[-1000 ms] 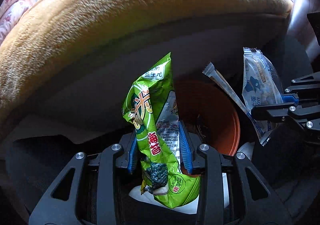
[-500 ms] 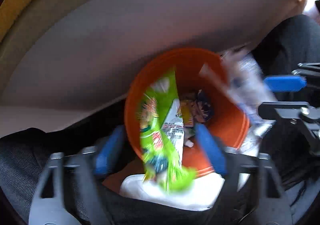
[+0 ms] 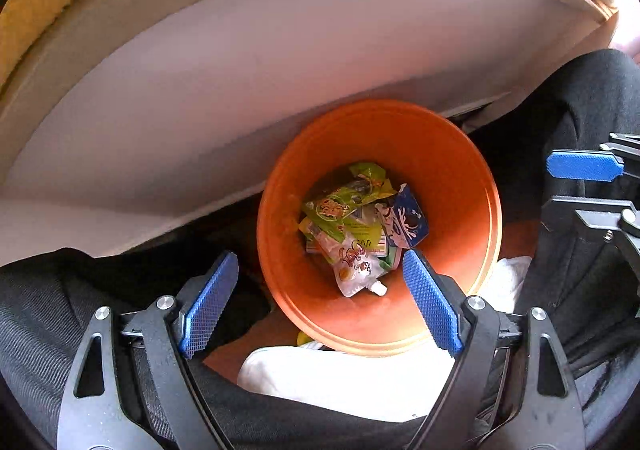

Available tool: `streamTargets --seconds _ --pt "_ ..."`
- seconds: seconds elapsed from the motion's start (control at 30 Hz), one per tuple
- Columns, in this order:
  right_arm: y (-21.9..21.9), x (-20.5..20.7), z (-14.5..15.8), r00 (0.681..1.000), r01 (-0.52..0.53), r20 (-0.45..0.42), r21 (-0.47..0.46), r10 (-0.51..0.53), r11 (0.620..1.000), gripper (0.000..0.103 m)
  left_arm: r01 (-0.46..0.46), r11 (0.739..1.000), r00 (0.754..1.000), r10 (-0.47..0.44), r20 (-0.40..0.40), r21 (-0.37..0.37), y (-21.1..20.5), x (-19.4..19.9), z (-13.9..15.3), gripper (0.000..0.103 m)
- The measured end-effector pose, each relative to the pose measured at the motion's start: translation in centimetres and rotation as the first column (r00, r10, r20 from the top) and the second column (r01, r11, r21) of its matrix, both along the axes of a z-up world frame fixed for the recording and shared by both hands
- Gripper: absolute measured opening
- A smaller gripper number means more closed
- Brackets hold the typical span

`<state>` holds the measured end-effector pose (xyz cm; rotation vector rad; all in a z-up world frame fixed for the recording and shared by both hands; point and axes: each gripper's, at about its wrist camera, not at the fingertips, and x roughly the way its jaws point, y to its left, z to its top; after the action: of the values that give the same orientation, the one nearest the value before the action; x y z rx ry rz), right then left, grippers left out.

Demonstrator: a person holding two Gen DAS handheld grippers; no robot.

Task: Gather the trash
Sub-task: 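Lower both grippers over the orange bucket and release bag and packet, then grasp the white box with the right gripper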

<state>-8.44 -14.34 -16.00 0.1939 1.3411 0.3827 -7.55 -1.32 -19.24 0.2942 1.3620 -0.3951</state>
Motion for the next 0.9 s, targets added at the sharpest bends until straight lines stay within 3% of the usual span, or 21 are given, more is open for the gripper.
streamTargets --seconds 0.23,0.43,0.57,0.73,0.9 --pt "-0.4 -1.3 3.3 0.997 -0.017 0.077 -0.003 0.017 1.0 0.059 0.004 0.999 0.997 -0.001 0.071 -0.035 0.4 -0.8 2.6 0.082" --pt "-0.8 -2.4 8.7 0.972 -0.052 0.231 0.006 0.049 0.999 0.08 0.049 0.994 0.972 -0.025 0.234 -0.097 1.5 -2.5 8.3 0.083" --pt "-1.3 -2.1 13.4 0.925 -0.065 0.376 -0.011 0.065 0.998 0.091 0.063 0.985 0.926 0.002 0.379 -0.159 2.6 -3.0 13.4 0.092" --pt "-2.1 1.7 17.3 0.864 -0.042 0.499 -0.066 0.07 0.997 0.092 0.043 0.977 0.838 0.08 0.539 -0.211 3.5 -1.2 18.5 0.092" --pt "-2.6 7.9 19.0 0.818 -0.014 0.572 -0.099 0.069 0.995 0.092 -0.035 0.968 0.802 0.175 0.571 -0.247 3.4 3.7 20.3 0.092"
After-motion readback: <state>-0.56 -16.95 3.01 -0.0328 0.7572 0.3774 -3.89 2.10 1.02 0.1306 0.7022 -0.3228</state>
